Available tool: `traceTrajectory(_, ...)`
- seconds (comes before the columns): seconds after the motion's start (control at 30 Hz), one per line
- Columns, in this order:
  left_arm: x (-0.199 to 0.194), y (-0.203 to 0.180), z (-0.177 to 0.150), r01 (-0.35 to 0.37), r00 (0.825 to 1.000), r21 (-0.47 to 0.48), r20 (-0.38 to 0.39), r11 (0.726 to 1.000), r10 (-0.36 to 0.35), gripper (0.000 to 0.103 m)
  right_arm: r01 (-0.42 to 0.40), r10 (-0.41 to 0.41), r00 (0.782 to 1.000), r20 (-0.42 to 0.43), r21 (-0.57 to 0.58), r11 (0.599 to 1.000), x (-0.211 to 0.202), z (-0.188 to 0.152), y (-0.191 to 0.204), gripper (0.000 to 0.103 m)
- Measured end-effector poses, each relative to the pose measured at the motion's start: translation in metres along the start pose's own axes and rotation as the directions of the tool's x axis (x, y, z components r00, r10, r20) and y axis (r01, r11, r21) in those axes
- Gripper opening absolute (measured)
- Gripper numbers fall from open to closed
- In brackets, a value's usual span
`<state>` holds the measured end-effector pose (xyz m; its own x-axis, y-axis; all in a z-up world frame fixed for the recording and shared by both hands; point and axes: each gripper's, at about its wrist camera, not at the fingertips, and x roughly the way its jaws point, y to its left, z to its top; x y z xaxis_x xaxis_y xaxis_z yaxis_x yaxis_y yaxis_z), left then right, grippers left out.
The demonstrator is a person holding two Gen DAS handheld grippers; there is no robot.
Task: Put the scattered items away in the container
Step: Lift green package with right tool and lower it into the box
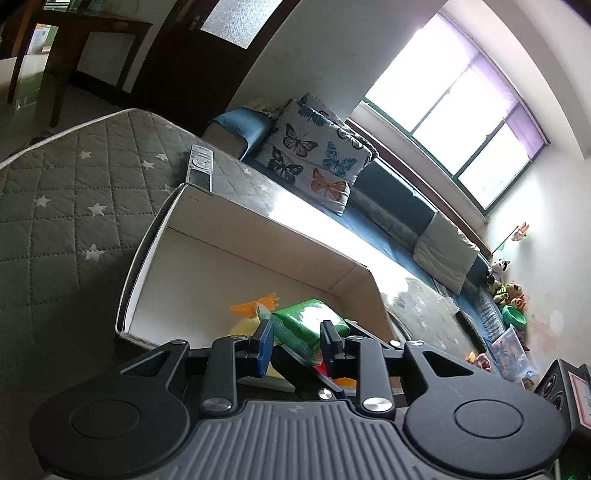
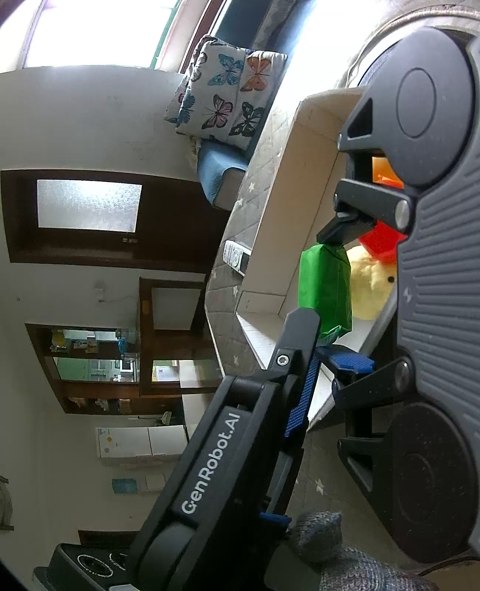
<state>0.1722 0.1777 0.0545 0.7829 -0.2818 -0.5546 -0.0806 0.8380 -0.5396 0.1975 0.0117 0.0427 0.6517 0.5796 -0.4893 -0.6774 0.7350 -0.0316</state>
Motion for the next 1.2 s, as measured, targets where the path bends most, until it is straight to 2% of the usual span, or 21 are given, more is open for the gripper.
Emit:
traceTrajectory(0.17, 0.010, 0.011, -0.001, -0.010, 1.000, -0.019, -0.016, 1.000, 0.009, 0.029, 0.003, -0.003, 1.000, -0.025, 0.002, 1.000, 0.007, -0.008, -0.002, 0.061)
traceTrajectory(0.4, 0.008, 0.021, -0.003, -0.042, 0.999, -0.042, -0.001, 0.998, 0.042, 0.029, 0.000, -0.001, 1.000, -0.026, -0.002, 1.000, 0.000, -0.014, 0.000, 0.061)
traceTrajectory(0.77, -0.009, 0.027, -0.002, -0.059, 0.997, -0.056, 0.037, 0.997, 0.061, 0.029, -0.068, 0.068, 0.997, -0.021, -0.002, 0.998, 0.000, -0.013, 0.017, 0.061)
traceTrajectory(1.2, -0.014, 0.020, -0.010, -0.063, 0.998, -0.041, 0.018, 0.997, 0.064, 0.029, -0.046, 0.046, 0.999, -0.024, -0.024, 0.999, -0.013, -0.016, 0.019, 0.062)
